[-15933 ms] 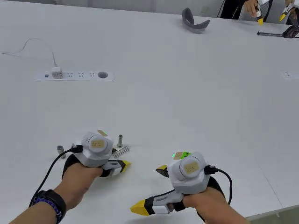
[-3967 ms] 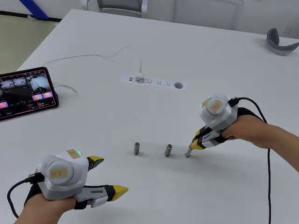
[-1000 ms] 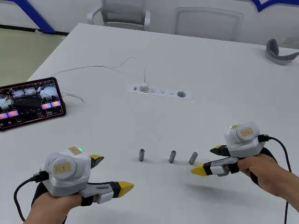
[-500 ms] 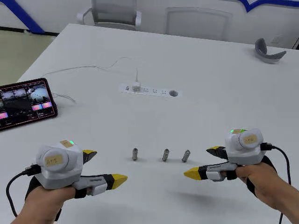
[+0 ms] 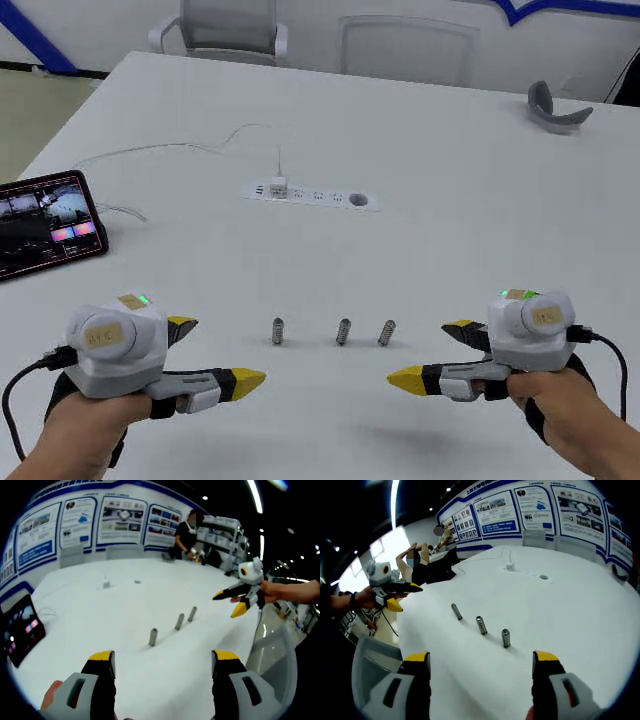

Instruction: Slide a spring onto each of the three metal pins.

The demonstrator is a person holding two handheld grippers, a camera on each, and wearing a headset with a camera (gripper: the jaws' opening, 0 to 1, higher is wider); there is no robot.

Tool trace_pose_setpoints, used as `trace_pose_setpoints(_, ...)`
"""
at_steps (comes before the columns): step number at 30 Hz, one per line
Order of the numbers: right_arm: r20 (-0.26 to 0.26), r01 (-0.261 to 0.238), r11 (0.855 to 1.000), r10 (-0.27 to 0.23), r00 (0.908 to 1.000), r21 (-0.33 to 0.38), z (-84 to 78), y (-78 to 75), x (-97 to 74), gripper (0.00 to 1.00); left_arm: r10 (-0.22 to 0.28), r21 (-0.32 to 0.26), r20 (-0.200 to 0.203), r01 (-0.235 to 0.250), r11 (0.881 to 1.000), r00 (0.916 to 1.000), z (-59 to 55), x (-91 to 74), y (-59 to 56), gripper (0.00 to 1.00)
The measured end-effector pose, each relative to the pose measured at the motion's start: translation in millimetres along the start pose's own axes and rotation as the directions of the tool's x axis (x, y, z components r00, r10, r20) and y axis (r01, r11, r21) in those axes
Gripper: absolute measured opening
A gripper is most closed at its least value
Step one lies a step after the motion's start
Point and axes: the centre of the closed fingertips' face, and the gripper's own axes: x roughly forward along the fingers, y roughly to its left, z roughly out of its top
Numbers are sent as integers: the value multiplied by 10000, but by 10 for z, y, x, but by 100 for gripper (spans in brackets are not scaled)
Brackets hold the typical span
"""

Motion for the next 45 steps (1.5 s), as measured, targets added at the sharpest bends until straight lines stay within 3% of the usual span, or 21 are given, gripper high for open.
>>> trace_pose_setpoints(11, 302, 59, 9988, -74, 9995, 489, -82, 66, -56, 86, -84, -340, 109, 88, 9994, 9999, 34, 27, 40, 81)
trace_pose_setpoints(18, 390, 111, 9976, -138, 9991, 687, -112, 77, -72, 86, -104, -279, -113, 101, 9996, 9999, -11, 46, 82, 76)
trace_pose_setpoints(26, 561, 162, 9965, -208, 9982, 817, -95, 79, -89, 86, -175, -525, 107, 181, 9985, 9998, -10, 41, 135, 75)
trace_pose_setpoints(32, 644, 218, 9959, -275, 9975, 873, -87, 49, -112, 87, -336, -732, 194, 350, 9967, 9992, 4, 36, 112, 79)
trace_pose_setpoints(39, 686, 342, 9948, -409, 9968, 960, -99, 17, -152, 87, -659, -1028, 254, 681, 9924, 9975, -14, 49, 110, 75)
trace_pose_setpoints(45, 712, 379, 9943, -451, 9964, 993, -110, -1, -172, 88, -533, -1097, 302, 564, 9924, 9981, 3, 39, 118, 77)
